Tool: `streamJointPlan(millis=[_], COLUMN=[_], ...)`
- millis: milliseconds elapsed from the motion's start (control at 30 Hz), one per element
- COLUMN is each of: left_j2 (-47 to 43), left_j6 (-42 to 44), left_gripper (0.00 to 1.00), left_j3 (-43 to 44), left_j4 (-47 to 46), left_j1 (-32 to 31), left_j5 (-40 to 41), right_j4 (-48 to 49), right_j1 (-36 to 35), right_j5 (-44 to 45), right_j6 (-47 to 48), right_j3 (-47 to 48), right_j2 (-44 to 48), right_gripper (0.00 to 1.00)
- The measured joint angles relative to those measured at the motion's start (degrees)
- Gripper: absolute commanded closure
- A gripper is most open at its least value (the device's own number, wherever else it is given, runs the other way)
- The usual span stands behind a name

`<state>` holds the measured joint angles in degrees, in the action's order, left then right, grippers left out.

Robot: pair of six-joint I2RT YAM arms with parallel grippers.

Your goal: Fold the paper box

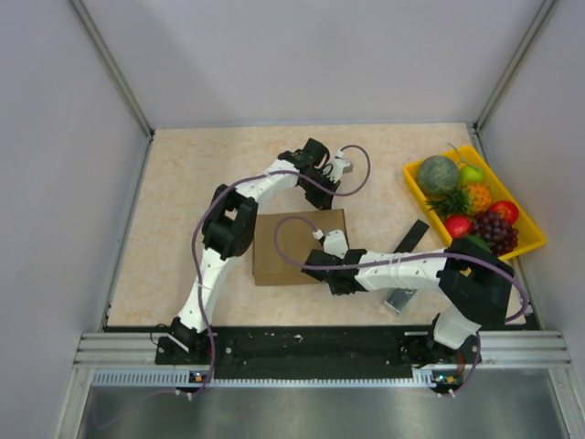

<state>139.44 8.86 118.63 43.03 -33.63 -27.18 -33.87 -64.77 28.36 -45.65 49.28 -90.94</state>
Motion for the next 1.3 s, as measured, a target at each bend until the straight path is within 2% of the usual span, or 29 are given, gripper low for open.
streamJointPlan(millis=[300, 567, 667, 733, 800, 833, 967, 1033, 1167, 1300], left_j2=[-1.75, -3.1, -3.1, -3.1, -3.1, -3.1, -3.54, -3.96, -3.98, -3.98], left_j6=[11.26, 17.73, 16.68, 13.68, 8.22, 5.81, -4.63, -7.82, -10.97, -11.72], left_gripper=[1.0, 1.0, 0.94, 0.91, 0.89, 0.85, 0.76, 0.75, 0.74, 0.75], left_j3=[-3.74, -5.84, -5.7, -5.09, -4.61, -4.52, -5.6, -6.27, -6.25, -6.23], left_j4=[-2.73, -4.09, -3.98, -3.23, -1.84, -1.49, -2.89, -3.91, -5.81, -6.93], left_j1=[1.42, 2.67, 2.97, 3.39, 4.26, 4.63, 6.71, 7.67, 8.79, 8.0], left_j5=[-3.87, -4.85, -4.83, -4.72, -4.96, -4.98, -4.96, -4.92, -4.74, -4.46], right_j4=[-4.37, 1.51, 2.51, 2.67, 3.17, 3.39, 2.34, 1.49, 1.33, 0.2], right_j1=[0.66, 0.81, 0.83, 0.85, 1.22, 1.53, 2.91, 3.87, 11.76, 18.14], right_j5=[4.94, 7.63, 6.99, 6.19, 4.11, 2.69, -2.69, -4.72, -13.62, -19.85], right_j6=[9.68, 24.74, 26.08, 24.48, 19.37, 16.37, 1.97, -3.58, -13.25, -19.8], right_j3=[7.69, 6.1, 5.31, 4.61, 3.32, 2.19, -3.85, -5.18, -6.99, -8.92], right_j2=[-8.15, -8.55, -7.76, -6.67, -4.5, -2.67, 10.12, 15.87, 22.43, 21.33], right_gripper=[1.0, 1.0, 1.0, 1.0, 1.0, 1.0, 1.0, 1.0, 1.0, 1.0])
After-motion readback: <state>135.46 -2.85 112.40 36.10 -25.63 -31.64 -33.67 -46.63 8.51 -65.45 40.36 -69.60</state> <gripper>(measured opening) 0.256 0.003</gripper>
